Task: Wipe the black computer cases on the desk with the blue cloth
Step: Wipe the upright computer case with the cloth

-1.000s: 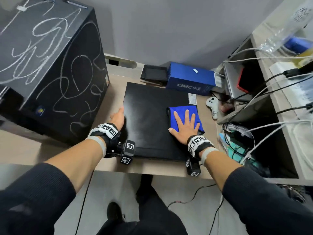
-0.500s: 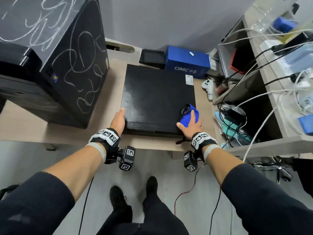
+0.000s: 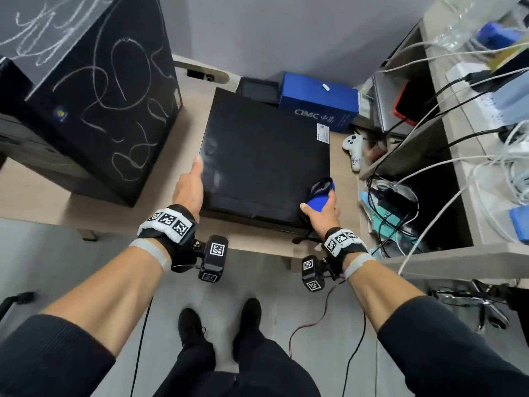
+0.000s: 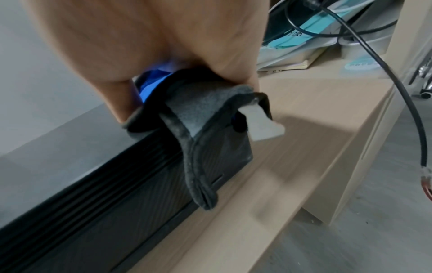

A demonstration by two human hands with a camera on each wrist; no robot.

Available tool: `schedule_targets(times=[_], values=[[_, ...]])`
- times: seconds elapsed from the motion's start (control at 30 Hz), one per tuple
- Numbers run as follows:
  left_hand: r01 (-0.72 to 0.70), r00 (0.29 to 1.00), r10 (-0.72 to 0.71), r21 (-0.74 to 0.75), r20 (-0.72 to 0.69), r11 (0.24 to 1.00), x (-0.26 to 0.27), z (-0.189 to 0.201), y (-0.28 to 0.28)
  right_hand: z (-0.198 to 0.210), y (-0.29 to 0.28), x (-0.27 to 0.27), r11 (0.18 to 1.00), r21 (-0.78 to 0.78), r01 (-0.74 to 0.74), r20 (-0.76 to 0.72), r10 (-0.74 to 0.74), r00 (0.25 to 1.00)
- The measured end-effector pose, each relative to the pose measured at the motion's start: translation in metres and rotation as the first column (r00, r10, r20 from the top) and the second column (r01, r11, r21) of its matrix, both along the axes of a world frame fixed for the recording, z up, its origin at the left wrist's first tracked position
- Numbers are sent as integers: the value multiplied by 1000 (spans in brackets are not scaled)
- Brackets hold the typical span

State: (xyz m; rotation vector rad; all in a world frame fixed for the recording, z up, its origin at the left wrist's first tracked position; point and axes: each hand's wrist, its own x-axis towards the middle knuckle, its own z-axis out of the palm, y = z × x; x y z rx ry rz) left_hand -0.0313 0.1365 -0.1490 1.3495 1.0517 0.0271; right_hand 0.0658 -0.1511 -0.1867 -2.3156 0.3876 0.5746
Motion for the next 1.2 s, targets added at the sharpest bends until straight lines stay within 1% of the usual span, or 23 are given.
schedule_targets(times=[0.03, 0.1, 0.17, 0.23, 0.33, 0.37, 0.4, 0.47, 0.53, 0.6, 0.63, 0.7, 0.77, 0.83, 0.87, 0.9, 0.93, 0.97, 1.03, 1.07, 1.1, 1.17, 1.2], values=[[-15, 1000, 14, 51, 23, 999, 2, 17, -4, 2, -1, 1, 999, 34, 21, -2, -21, 1000], [4, 998, -16, 184, 62, 983, 7, 51, -13, 4, -2, 3, 991, 106, 83, -5, -83, 996], [44, 993, -77, 323, 90, 945, 13, 82, -24, 8, 0, 2, 973, 179, 148, -16, -148, 989], [74, 984, -135, 423, 116, 903, 20, 102, -35, 3, 1, 4, 945, 250, 211, -41, -208, 977], [68, 966, -176, 473, 187, 878, 29, 126, -58, -47, -19, 24, 890, 350, 293, -103, -274, 956], [82, 955, -213, 503, 208, 860, 31, 133, -68, -57, -26, 29, 878, 369, 305, -133, -275, 952], [106, 941, -257, 532, 218, 840, 33, 138, -76, -51, -28, 28, 876, 369, 311, -162, -269, 949], [161, 913, -339, 562, 228, 811, 37, 147, -88, -17, -26, 20, 878, 368, 306, -188, -252, 949], [164, 886, -370, 558, 279, 813, 42, 153, -93, 2, -28, 19, 895, 347, 280, -175, -231, 957], [154, 863, -384, 555, 327, 818, 44, 154, -93, 7, -30, 21, 916, 313, 253, -146, -217, 965], [154, 864, -381, 547, 331, 823, 44, 153, -93, 10, -29, 20, 924, 301, 235, -130, -205, 970], [155, 894, -330, 480, 304, 863, 44, 151, -90, 13, -27, 17, 924, 306, 230, -122, -202, 972], [165, 914, -283, 370, 291, 914, 46, 150, -85, 19, -23, 15, 913, 323, 248, -130, -216, 968], [204, 912, -249, 166, 326, 965, 52, 159, -83, 19, -22, 17, 901, 344, 263, -123, -234, 964], [242, 905, -244, 48, 348, 969, 54, 164, -83, 10, -25, 22, 897, 356, 261, -100, -241, 965], [278, 896, -242, -47, 372, 959, 57, 169, -85, -6, -33, 33, 893, 367, 259, -84, -246, 966], [301, 897, -243, -108, 371, 947, 56, 174, -89, -6, -35, 36, 891, 377, 253, -83, -239, 967], [315, 895, -244, -139, 374, 939, 56, 176, -92, -1, -38, 37, 876, 397, 273, -90, -259, 962], [355, 887, -261, -201, 381, 913, 56, 166, -98, 45, -34, 21, 876, 391, 283, -73, -277, 958], [378, 880, -261, -250, 398, 892, 57, 161, -103, 57, -37, 17, 881, 399, 254, -51, -256, 965], [388, 876, -246, -304, 415, 870, 55, 158, -107, 57, -41, 17, 885, 405, 232, -48, -233, 971], [414, 861, -219, -382, 460, 827, 54, 159, -115, 60, -42, 16, 912, 376, 162, 35, -189, 981], [423, 858, -221, -395, 464, 816, 54, 157, -120, 55, -44, 19, 914, 376, 154, 54, -188, 981]])
